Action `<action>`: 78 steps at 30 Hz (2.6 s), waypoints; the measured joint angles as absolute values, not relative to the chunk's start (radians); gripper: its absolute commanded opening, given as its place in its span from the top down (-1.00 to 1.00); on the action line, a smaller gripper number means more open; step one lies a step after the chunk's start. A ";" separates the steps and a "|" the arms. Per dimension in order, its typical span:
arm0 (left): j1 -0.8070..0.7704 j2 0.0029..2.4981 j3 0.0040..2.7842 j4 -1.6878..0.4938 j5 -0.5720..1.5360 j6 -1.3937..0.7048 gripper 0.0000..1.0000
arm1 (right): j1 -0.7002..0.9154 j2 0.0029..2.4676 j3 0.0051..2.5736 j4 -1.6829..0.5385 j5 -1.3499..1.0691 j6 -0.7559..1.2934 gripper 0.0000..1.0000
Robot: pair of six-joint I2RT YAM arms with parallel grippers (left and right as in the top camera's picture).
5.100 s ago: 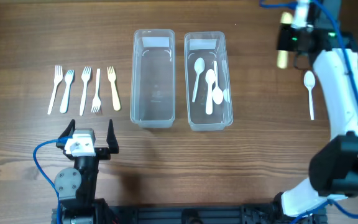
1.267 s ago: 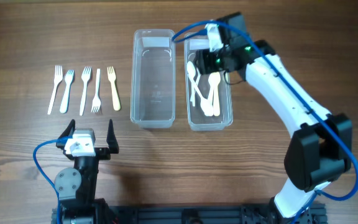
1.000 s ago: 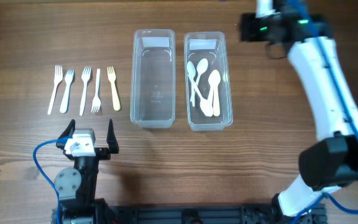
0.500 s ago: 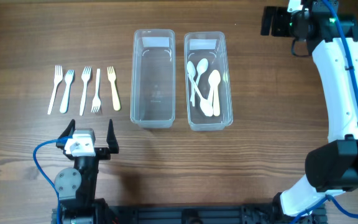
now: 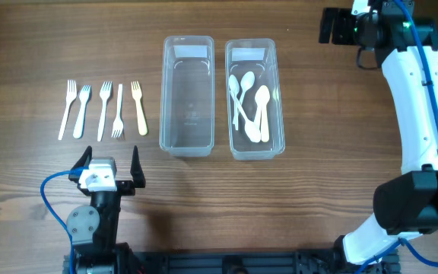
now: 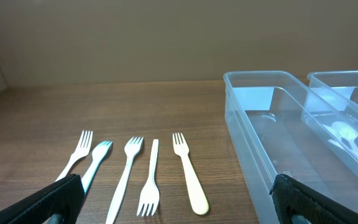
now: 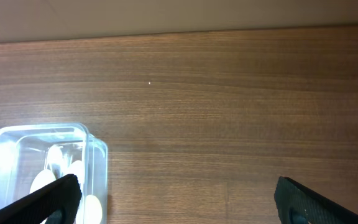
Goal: Pack container
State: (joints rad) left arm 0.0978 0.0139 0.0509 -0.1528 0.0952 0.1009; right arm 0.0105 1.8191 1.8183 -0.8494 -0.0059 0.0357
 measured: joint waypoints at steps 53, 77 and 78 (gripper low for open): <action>0.098 1.925 1.717 -1.153 -0.002 -0.030 -0.75 | 0.010 1.819 1.818 -0.849 -0.002 0.035 -0.99; 0.098 2.117 1.592 -1.061 0.078 0.157 -0.20 | 0.010 1.819 1.818 -0.849 -0.002 0.035 -0.99; 0.098 2.117 1.584 -1.053 0.078 0.160 -0.25 | 0.010 1.819 1.818 -0.849 -0.002 0.035 -1.00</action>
